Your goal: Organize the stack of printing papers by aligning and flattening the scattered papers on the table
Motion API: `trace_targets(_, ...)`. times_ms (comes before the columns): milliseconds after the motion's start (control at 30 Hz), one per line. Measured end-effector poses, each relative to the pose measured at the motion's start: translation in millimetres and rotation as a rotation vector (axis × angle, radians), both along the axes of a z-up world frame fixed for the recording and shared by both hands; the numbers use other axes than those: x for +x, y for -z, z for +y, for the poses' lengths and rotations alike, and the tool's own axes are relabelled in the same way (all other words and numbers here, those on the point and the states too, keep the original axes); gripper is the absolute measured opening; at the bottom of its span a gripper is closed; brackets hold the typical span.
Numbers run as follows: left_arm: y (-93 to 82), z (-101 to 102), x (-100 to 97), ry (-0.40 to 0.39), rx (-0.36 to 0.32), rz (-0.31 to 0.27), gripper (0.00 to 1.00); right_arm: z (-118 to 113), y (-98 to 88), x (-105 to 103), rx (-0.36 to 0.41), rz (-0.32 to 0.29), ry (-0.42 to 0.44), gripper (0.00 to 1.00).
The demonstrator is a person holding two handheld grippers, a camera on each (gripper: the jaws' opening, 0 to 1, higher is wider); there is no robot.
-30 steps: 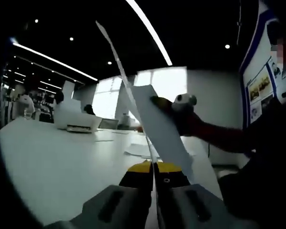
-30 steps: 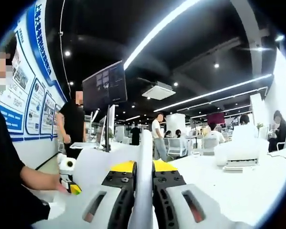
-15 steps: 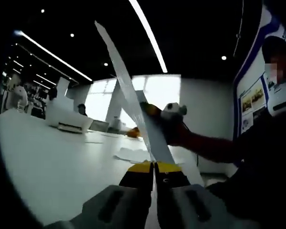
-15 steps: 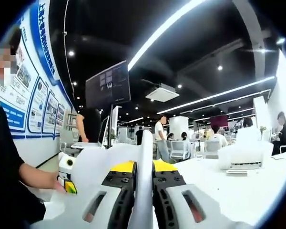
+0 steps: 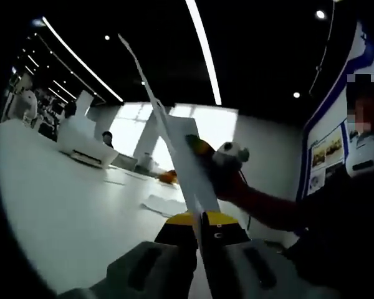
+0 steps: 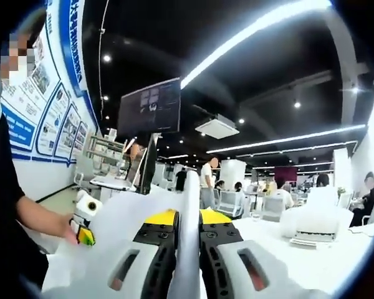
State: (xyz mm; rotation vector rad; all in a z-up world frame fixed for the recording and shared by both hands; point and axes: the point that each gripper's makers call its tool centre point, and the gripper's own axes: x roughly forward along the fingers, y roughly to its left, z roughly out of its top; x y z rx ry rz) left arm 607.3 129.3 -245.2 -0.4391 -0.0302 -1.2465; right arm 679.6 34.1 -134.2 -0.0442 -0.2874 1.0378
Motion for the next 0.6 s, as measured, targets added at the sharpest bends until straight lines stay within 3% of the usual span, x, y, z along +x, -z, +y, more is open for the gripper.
trace_targets(600, -4.5, -1.2, -3.1, 0.039, -0.047, 0.031, 0.13, 5.6, 2.7, 1.7, -0.054, -0.041, 0.037, 0.08)
